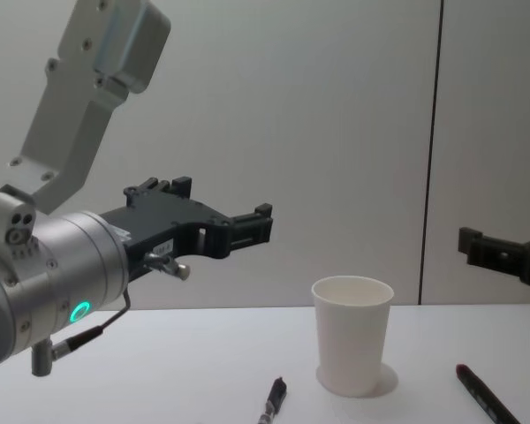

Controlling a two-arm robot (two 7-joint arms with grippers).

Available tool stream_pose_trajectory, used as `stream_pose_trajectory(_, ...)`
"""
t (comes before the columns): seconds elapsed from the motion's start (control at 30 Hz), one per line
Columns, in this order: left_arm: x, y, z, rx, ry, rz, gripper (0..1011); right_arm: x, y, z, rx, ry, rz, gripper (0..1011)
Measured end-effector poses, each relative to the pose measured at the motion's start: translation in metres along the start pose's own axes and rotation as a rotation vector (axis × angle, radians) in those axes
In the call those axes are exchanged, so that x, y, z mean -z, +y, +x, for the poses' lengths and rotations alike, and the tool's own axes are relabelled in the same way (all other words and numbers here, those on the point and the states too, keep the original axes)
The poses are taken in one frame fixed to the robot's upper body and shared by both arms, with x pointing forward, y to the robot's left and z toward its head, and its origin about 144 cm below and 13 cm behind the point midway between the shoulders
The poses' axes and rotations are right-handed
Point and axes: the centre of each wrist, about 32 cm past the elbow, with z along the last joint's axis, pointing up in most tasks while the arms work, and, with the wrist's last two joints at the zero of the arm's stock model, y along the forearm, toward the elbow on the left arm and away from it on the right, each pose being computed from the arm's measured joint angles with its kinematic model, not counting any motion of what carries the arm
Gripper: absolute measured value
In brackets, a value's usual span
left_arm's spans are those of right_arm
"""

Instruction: Place the pen into the pen holder.

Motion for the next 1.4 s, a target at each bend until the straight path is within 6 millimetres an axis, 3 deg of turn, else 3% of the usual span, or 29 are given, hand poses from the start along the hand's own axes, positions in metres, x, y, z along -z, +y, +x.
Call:
stream_pose_trajectory(0.27, 0.0, 0.0, 0.0, 0.0, 0.0, 0.0, 1003, -0.0041, -0.0096, -0.0055, 0.02, -0.009, 0.005, 1001)
stream_pose_trajectory(1.4, 0.0, 0.0, 0.0, 0.0, 0.0, 0.0, 1003, -0.0043, -0.01, -0.0062, 0.019, -0.008, 0.006, 1001)
